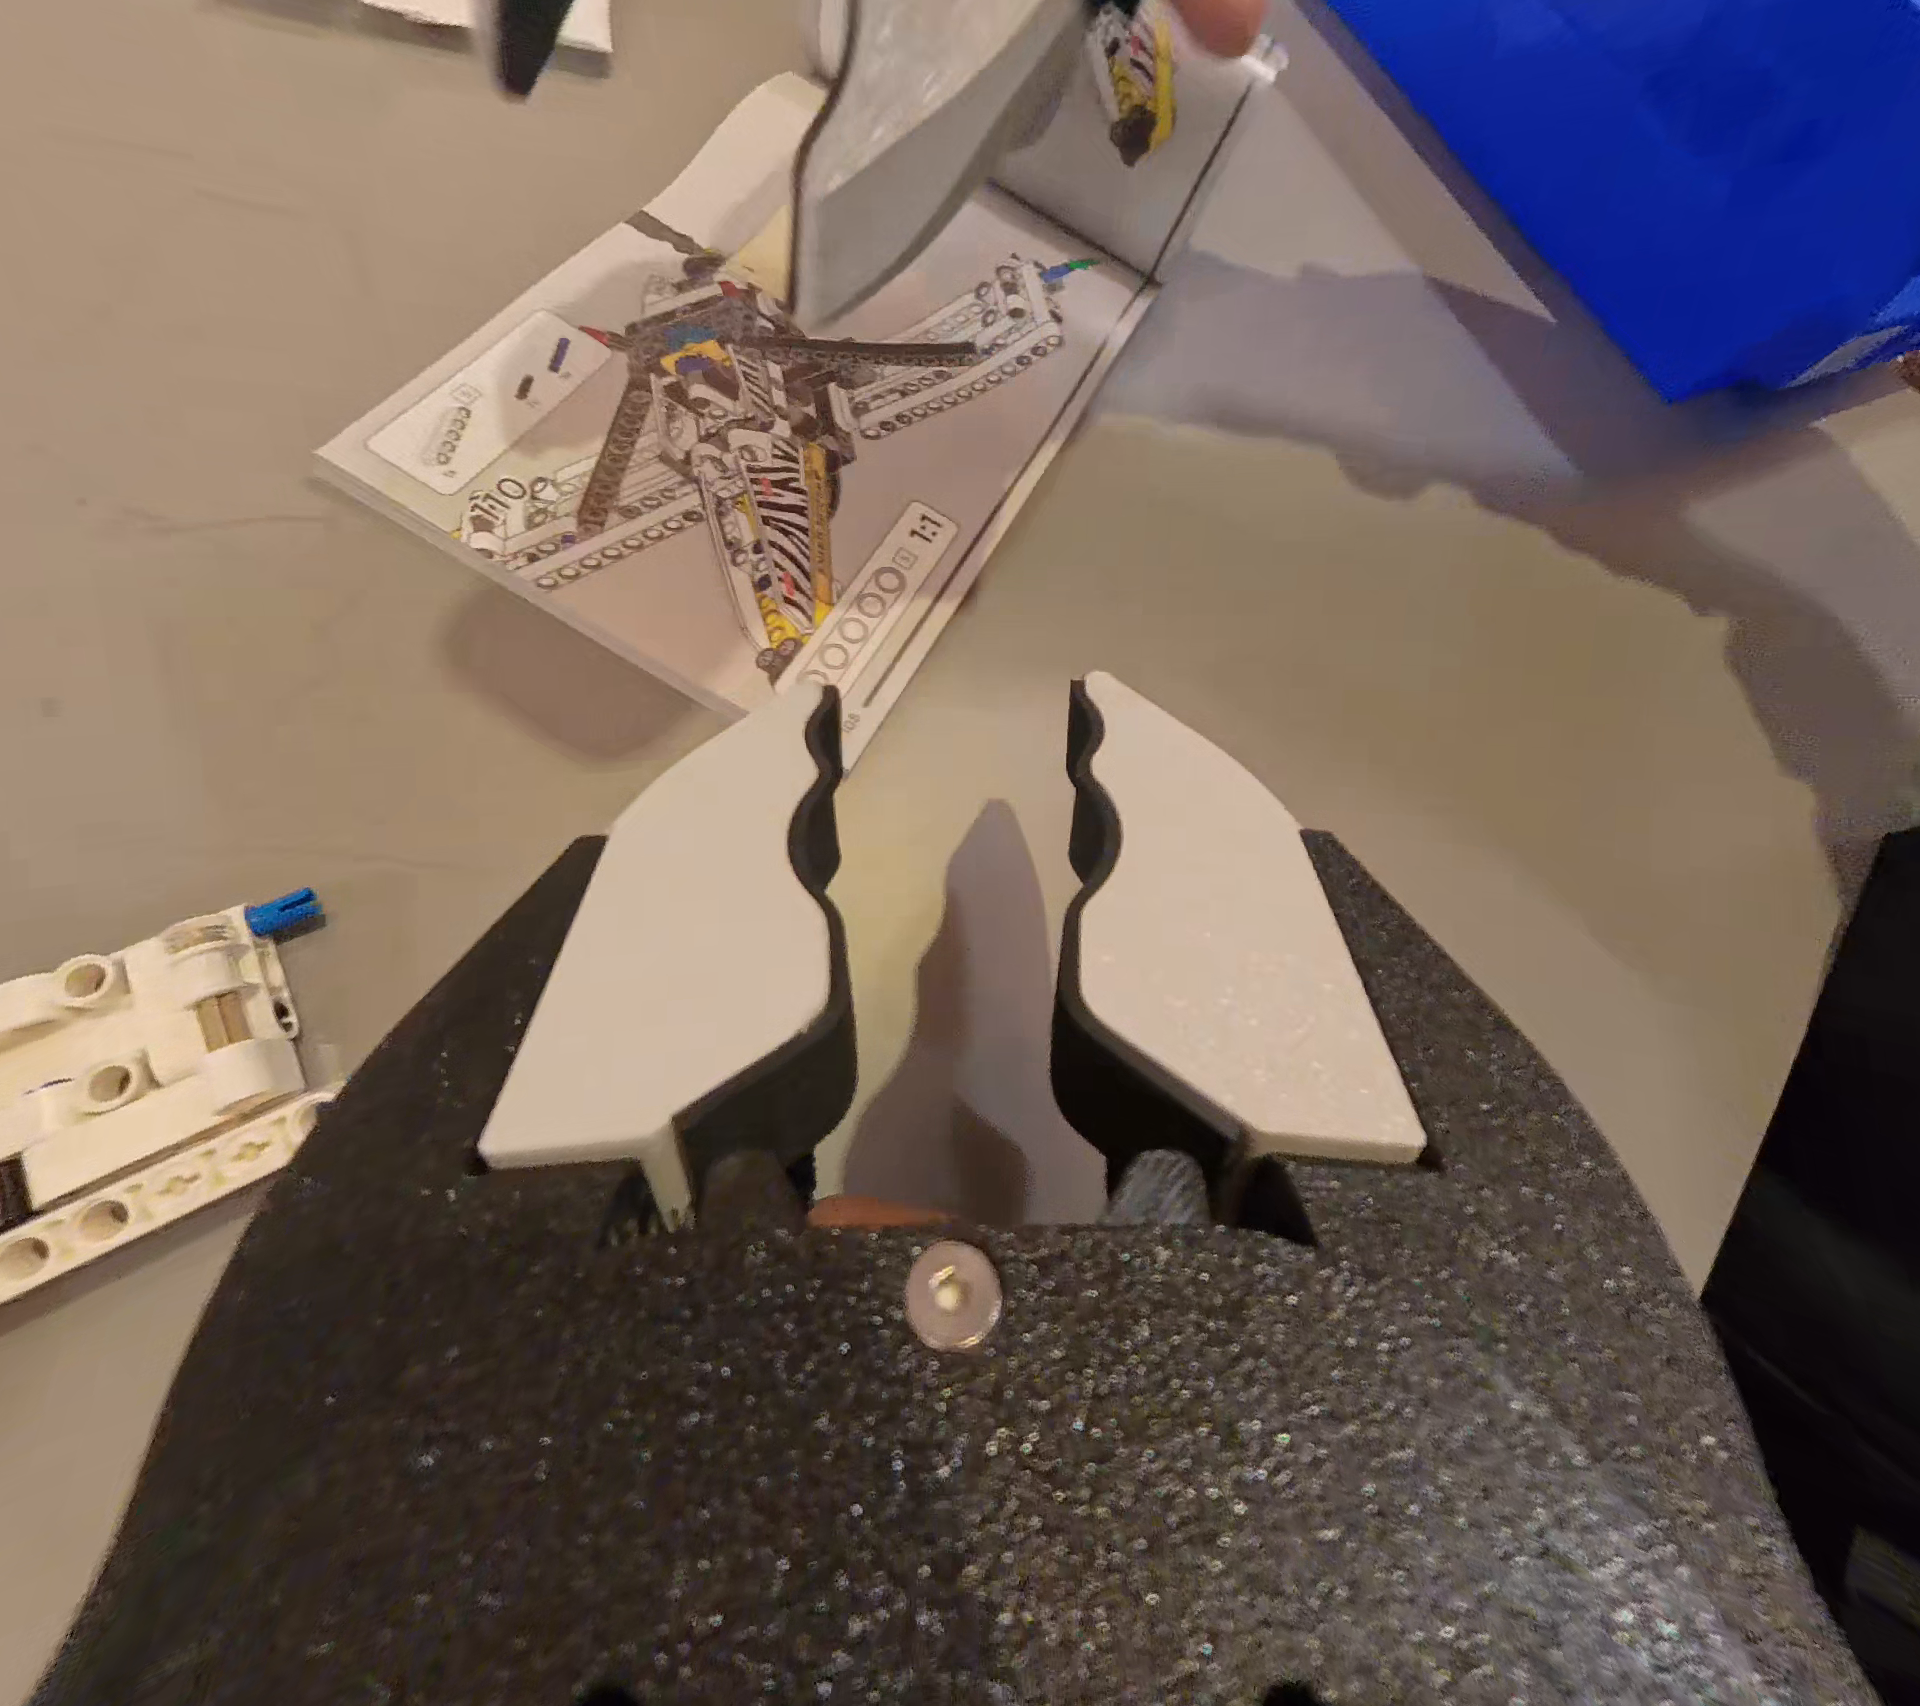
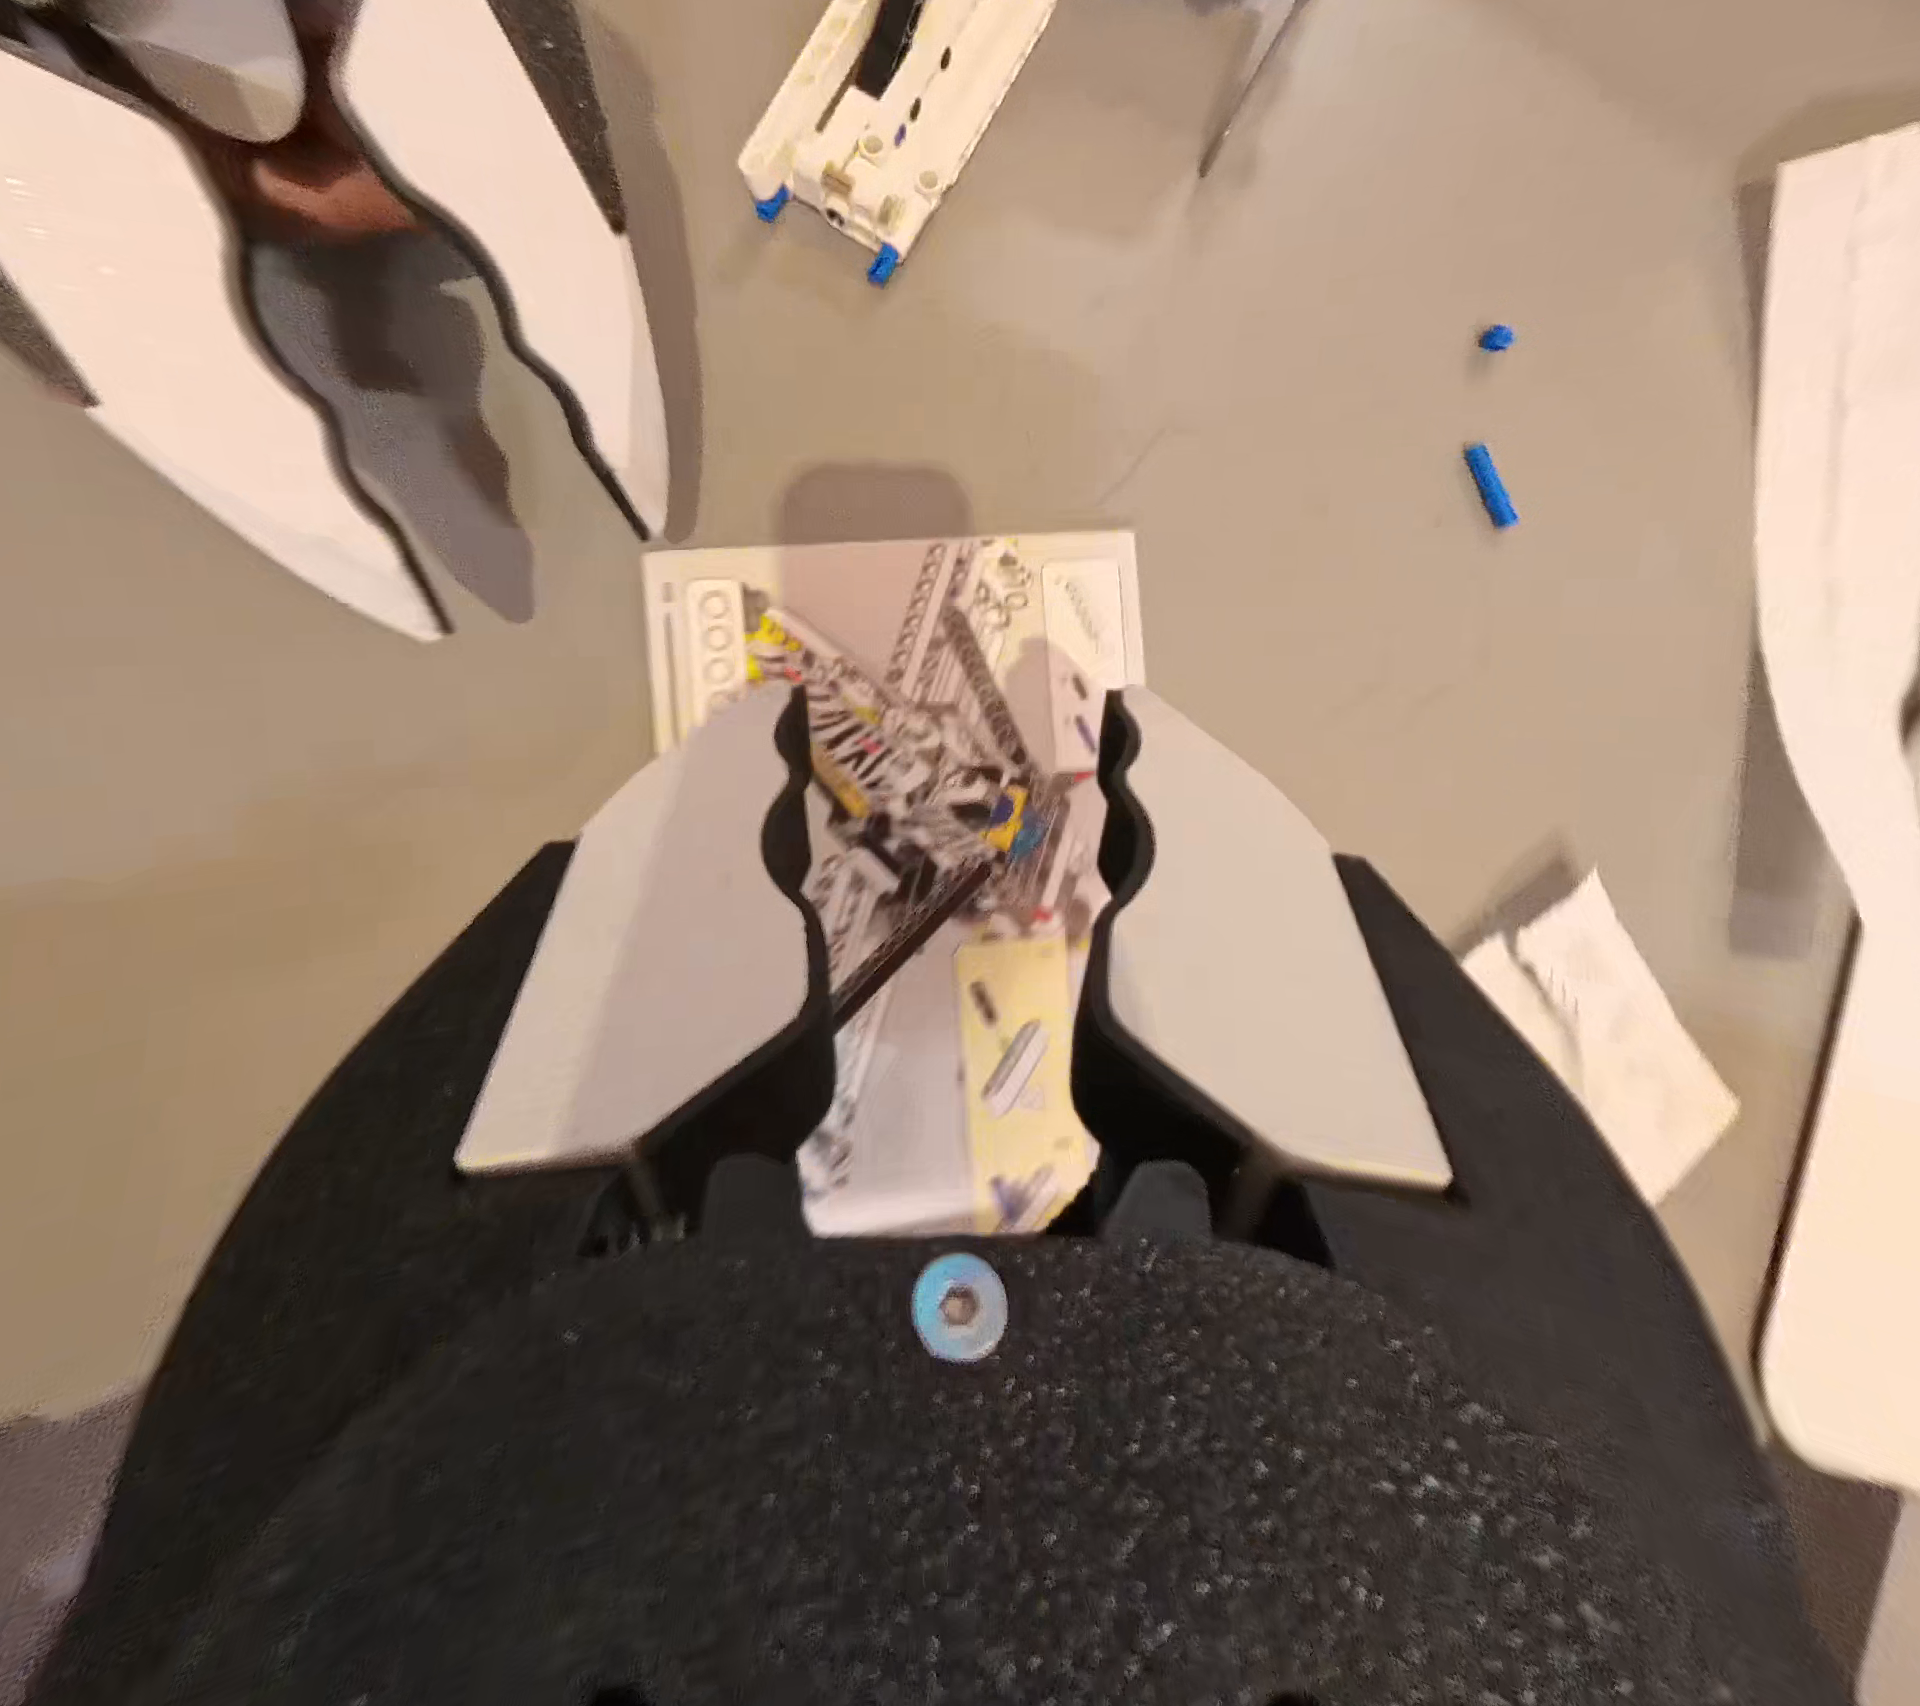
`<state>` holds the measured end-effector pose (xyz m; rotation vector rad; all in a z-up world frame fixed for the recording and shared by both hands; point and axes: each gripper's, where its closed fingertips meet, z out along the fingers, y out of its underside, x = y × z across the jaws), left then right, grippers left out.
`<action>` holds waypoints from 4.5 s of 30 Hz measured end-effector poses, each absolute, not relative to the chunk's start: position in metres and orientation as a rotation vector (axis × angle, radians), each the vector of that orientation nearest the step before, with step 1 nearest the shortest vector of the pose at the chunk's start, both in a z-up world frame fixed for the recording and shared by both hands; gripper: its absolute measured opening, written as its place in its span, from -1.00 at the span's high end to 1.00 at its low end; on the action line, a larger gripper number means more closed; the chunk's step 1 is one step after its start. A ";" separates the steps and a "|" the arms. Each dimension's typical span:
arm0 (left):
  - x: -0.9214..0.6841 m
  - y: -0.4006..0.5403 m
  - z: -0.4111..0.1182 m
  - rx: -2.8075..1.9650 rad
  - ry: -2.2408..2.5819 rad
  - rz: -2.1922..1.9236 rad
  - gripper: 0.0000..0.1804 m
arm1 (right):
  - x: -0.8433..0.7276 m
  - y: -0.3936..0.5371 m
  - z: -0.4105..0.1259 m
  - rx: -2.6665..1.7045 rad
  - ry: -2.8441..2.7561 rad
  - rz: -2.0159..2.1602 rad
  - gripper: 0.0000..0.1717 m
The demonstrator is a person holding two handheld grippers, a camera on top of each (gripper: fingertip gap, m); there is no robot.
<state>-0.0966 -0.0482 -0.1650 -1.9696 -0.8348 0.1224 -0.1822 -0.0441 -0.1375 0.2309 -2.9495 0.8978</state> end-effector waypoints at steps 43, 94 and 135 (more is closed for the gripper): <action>-0.109 -0.062 -0.160 -1.799 -0.951 0.005 0.53 | -0.196 -0.085 -0.191 0.054 -3.062 0.902 0.33; -0.109 -0.066 -0.160 -1.799 -0.957 0.023 0.54 | -0.113 -0.049 -0.196 0.548 -3.095 0.769 0.19; -0.102 -0.058 -0.171 -1.899 -0.918 -0.027 0.54 | -0.110 -0.031 -0.191 0.189 -3.188 0.971 1.00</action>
